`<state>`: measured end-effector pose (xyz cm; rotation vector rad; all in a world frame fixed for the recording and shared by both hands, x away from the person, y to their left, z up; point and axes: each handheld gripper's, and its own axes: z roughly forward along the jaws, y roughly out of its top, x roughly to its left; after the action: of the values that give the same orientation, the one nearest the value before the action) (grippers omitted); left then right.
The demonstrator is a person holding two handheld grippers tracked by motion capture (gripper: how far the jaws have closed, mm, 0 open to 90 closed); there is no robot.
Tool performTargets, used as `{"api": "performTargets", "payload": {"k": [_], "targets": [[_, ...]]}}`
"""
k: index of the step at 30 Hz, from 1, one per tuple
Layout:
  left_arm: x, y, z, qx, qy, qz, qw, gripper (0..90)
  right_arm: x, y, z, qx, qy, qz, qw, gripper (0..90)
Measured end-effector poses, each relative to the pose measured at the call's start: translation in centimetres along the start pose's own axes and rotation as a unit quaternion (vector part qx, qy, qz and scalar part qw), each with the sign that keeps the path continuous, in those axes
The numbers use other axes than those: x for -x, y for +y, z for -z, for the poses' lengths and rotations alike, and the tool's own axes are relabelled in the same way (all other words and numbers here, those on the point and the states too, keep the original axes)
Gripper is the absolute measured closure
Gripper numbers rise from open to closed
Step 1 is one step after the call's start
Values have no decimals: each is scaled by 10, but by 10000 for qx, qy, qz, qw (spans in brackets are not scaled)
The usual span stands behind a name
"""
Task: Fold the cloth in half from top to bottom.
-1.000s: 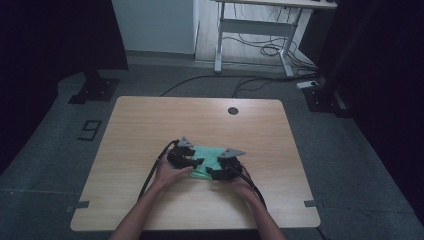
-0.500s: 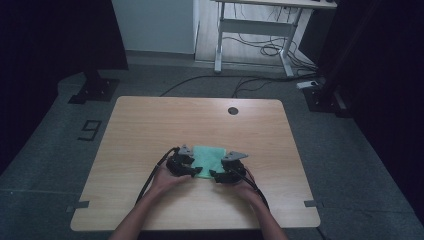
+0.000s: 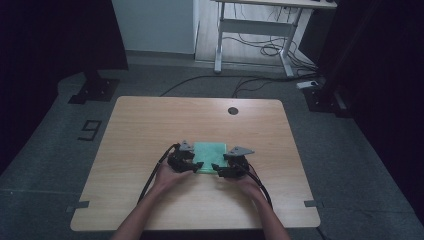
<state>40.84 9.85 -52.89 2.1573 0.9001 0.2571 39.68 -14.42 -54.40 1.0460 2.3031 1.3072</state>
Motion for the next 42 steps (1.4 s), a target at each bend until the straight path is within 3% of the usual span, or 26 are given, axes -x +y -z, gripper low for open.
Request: {"api": "performTargets", "payload": {"k": [10, 22, 31, 42], "targets": [[19, -14, 45, 395, -3, -103, 9992, 410, -20, 1, 34, 260, -151, 43, 9995, 327], [34, -58, 80, 541, 17, -33, 9985, 404, -32, -38, 74, 331, -192, -46, 9993, 336], [39, -95, 90, 357, 85, 152, 9992, 399, -39, -63, 95, 237, -134, -299, 9992, 336], [31, -104, 94, 345, 195, 322, 9987, 401, -45, -71, 97, 220, -151, -320, 9991, 332]]}}
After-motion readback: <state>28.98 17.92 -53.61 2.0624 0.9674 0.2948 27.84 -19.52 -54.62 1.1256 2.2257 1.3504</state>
